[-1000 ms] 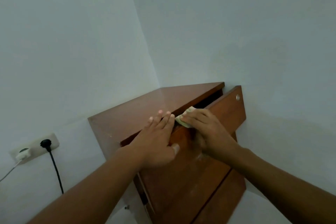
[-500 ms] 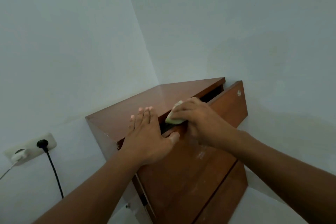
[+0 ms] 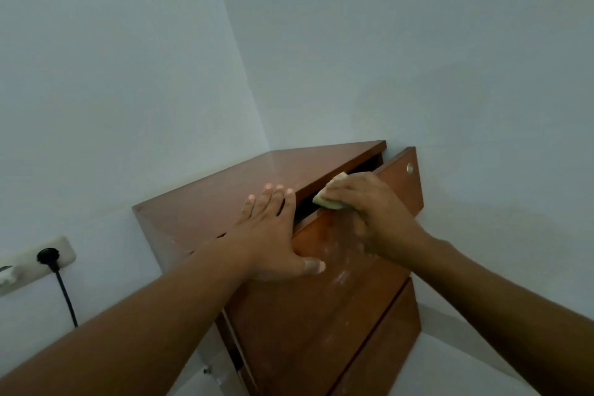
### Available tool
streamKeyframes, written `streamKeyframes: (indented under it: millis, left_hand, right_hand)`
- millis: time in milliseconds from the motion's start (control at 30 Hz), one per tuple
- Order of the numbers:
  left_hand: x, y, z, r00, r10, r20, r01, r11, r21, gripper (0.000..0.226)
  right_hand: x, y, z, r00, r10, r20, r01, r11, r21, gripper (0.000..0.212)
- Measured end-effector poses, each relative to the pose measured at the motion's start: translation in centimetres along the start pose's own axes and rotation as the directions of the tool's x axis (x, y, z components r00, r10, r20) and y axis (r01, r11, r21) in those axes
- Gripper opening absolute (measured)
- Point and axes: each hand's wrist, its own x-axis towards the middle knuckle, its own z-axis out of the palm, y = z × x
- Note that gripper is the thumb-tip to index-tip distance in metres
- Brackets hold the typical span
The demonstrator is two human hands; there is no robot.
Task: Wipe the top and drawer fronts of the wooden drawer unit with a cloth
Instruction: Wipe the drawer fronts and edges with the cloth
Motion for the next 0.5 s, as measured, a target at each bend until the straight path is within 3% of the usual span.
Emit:
streamKeyframes:
  millis: [67, 333, 433, 500]
  left_hand:
    - [1.6, 0.4, -0.1, 0.999, 0.037, 0.006, -0.037, 0.999, 0.015, 0.129]
    - [5.6, 2.4, 0.0, 0.992, 0.122, -0.02, -0.121, 0.992, 0.027, 0.122]
    - [5.8, 2.6, 0.3, 0.992, 0.114, -0.062, -0.112, 0.993, 0.029, 0.119]
    - [5.6, 2.6, 0.4, 0.992, 0.101, -0.079, -0.099, 0.994, 0.036, 0.12]
  right_hand:
    - [-0.4, 0.4, 0.7, 0.993, -0.081, 0.082, 0.083, 0.996, -0.02, 0.044]
    - [2.9, 12.7, -0.4, 0.958, 0.275, -0.078, -0.281, 0.956, -0.086, 0.048]
    - [3.0, 16.1, -1.2, 0.888, 0.441, -0.131, -0.446, 0.895, -0.01, 0.045]
    - [1.9, 17.2, -1.0, 0.76, 0.646, -0.069, -0.636, 0.762, 0.122, 0.043]
